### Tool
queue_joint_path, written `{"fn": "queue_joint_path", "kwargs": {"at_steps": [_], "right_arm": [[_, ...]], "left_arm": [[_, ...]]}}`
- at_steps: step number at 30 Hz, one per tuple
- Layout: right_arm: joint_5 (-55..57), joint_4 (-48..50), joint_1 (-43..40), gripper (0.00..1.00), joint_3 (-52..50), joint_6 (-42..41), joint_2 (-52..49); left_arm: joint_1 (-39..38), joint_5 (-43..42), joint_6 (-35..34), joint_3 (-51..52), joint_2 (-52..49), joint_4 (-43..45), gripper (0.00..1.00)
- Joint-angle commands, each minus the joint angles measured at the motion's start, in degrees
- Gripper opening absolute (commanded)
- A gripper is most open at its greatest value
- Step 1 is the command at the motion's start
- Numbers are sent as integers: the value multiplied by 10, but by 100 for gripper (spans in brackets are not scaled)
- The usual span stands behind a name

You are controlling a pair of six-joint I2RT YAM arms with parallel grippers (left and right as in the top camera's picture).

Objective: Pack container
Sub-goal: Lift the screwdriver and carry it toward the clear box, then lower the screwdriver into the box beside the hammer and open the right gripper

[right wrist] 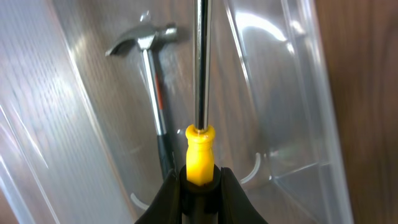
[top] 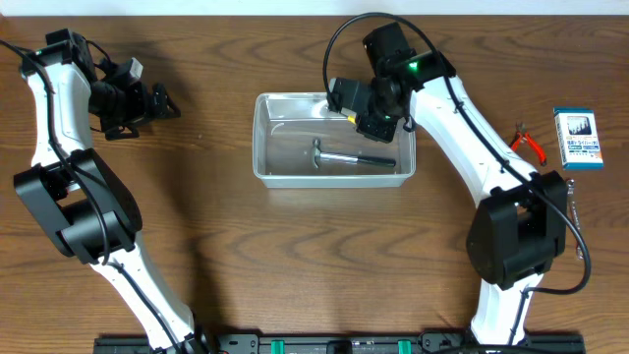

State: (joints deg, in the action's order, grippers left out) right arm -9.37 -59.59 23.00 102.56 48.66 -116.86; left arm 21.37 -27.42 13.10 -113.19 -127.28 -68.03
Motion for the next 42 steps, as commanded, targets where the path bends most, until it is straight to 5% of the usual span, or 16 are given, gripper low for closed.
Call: {"fn": "queue_joint_path", "kwargs": {"at_steps": [1, 42], "right_arm": [[6, -9, 2, 1, 7, 27, -13], [-5, 4, 2, 1, 5, 21, -85]], "left_arm": [[1, 3, 1, -12, 17, -2, 98], [1, 3, 1, -12, 17, -2, 98]]}}
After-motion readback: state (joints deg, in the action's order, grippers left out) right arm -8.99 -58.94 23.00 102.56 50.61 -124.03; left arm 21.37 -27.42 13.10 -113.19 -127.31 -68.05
